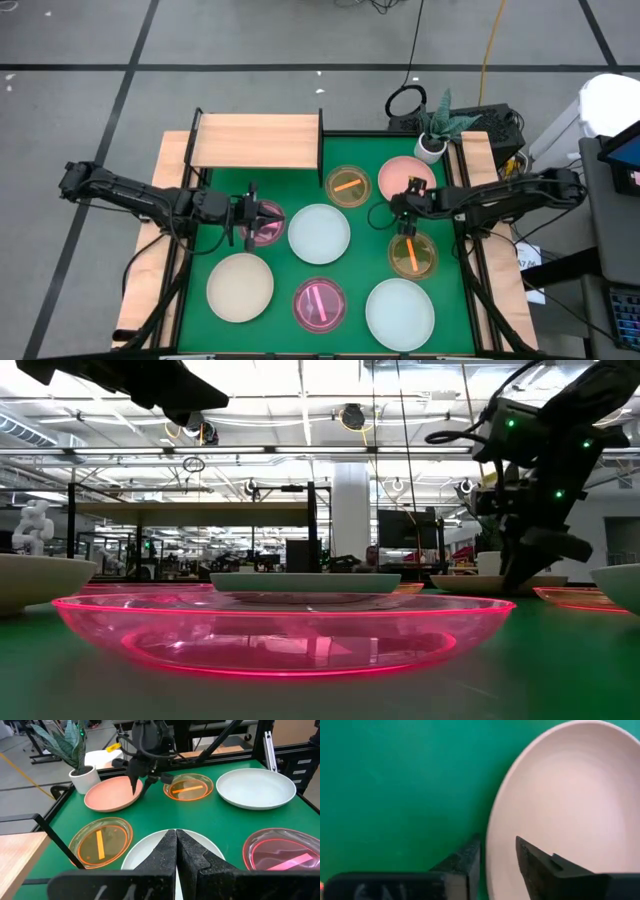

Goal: Place and stack plates onto a shelf
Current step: Put the light orange plate on the shelf

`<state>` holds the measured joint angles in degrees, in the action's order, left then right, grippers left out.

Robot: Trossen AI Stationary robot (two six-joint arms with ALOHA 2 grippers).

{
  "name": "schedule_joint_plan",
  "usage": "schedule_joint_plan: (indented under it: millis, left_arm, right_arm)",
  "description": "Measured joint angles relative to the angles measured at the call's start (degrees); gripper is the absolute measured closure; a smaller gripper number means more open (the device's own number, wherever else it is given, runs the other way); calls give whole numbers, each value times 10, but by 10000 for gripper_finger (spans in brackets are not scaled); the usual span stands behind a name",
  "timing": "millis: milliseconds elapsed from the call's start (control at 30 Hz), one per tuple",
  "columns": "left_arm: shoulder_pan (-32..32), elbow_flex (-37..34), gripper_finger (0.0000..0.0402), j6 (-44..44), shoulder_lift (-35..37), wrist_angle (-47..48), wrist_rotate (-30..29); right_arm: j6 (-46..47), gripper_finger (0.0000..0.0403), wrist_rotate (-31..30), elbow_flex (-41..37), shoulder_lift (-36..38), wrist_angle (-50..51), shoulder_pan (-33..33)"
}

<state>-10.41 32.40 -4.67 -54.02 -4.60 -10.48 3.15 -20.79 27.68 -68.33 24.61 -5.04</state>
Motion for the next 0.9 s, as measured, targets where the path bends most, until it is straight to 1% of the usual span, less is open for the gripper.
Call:
schedule_joint_plan:
  millis: [200, 233, 400, 567, 767, 900]
  left_arm:
    - [0, 0, 400, 3, 0, -1, 0]
    - [0, 0, 400, 3, 0, -1, 0]
    - [0, 0, 400, 3, 0, -1, 0]
    - [0, 0, 400, 3, 0, -2, 0]
    - [0, 0, 400, 1, 0, -1, 0]
    - [0, 0, 400, 0, 0, -1, 0]
  right_arm:
    - [-8, 388, 0, 0, 0, 2, -6]
    - [-12, 395, 0, 0, 0, 2, -6]
    - [-23, 397, -1, 1, 6, 1, -4]
    - [-31, 400, -3, 20, 19, 10, 14]
    - [-55, 401, -59, 49, 21, 24, 50]
    - [-56, 401, -63, 78, 21, 38, 70]
